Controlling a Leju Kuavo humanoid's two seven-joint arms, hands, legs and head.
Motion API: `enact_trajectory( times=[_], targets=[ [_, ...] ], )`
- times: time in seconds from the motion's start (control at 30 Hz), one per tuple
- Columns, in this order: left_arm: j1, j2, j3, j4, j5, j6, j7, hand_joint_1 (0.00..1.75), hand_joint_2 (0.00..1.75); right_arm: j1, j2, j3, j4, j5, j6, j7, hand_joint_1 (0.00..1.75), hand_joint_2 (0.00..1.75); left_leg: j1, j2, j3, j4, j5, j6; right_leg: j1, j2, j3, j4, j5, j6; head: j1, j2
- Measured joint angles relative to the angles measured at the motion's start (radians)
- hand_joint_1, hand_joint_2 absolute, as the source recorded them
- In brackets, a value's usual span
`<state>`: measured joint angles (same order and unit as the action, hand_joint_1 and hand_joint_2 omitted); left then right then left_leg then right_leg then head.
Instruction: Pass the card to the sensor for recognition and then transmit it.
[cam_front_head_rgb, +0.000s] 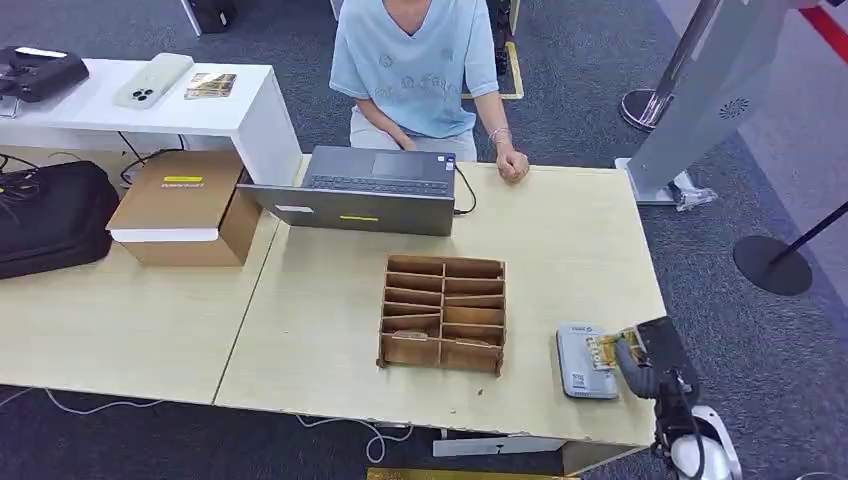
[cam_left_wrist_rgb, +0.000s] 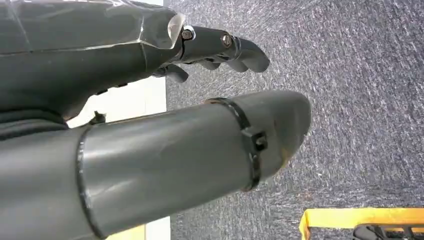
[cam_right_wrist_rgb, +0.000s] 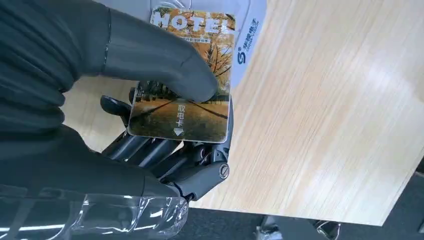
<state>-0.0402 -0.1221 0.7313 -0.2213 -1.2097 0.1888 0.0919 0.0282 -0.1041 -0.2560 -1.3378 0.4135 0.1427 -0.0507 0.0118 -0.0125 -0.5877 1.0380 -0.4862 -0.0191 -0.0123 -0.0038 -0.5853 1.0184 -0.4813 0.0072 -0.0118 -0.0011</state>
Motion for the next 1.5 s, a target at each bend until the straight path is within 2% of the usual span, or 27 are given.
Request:
enact_trajectory(
  times=[0.53, 0.73, 1.1, 1.5],
  targets=[
    [-0.002, 0.000, 0.000, 0.000, -0.020, -0.001, 0.002, 0.00, 0.00, 0.009, 0.009, 0.002, -0.001, 0.049, 0.036, 0.015, 1.75, 1.75, 0.000, 0.000, 0.000, 0.000, 0.000, 0.000, 0.000, 0.000, 0.000, 0.000, 0.000, 0.000, 0.000, 0.000],
    [-0.002, 0.000, 0.000, 0.000, -0.026, -0.001, 0.002, 0.00, 0.00, 0.003, 0.009, 0.027, 0.006, 0.076, 0.042, 0.019, 1.75, 1.75, 0.000, 0.000, 0.000, 0.000, 0.000, 0.000, 0.000, 0.000, 0.000, 0.000, 0.000, 0.000, 0.000, 0.000],
    [-0.003, 0.000, 0.000, 0.000, -0.030, -0.002, 0.012, 0.00, 0.00, -0.030, 0.009, 0.084, 0.035, 0.181, -0.028, 0.062, 1.75, 1.75, 0.000, 0.000, 0.000, 0.000, 0.000, 0.000, 0.000, 0.000, 0.000, 0.000, 0.000, 0.000, 0.000, 0.000],
    [-0.003, 0.000, 0.001, 0.000, -0.038, -0.001, 0.013, 0.00, 0.00, -0.034, 0.008, 0.102, 0.036, 0.211, -0.054, 0.075, 1.75, 1.75, 0.000, 0.000, 0.000, 0.000, 0.000, 0.000, 0.000, 0.000, 0.000, 0.000, 0.000, 0.000, 0.000, 0.000]
  ],
)
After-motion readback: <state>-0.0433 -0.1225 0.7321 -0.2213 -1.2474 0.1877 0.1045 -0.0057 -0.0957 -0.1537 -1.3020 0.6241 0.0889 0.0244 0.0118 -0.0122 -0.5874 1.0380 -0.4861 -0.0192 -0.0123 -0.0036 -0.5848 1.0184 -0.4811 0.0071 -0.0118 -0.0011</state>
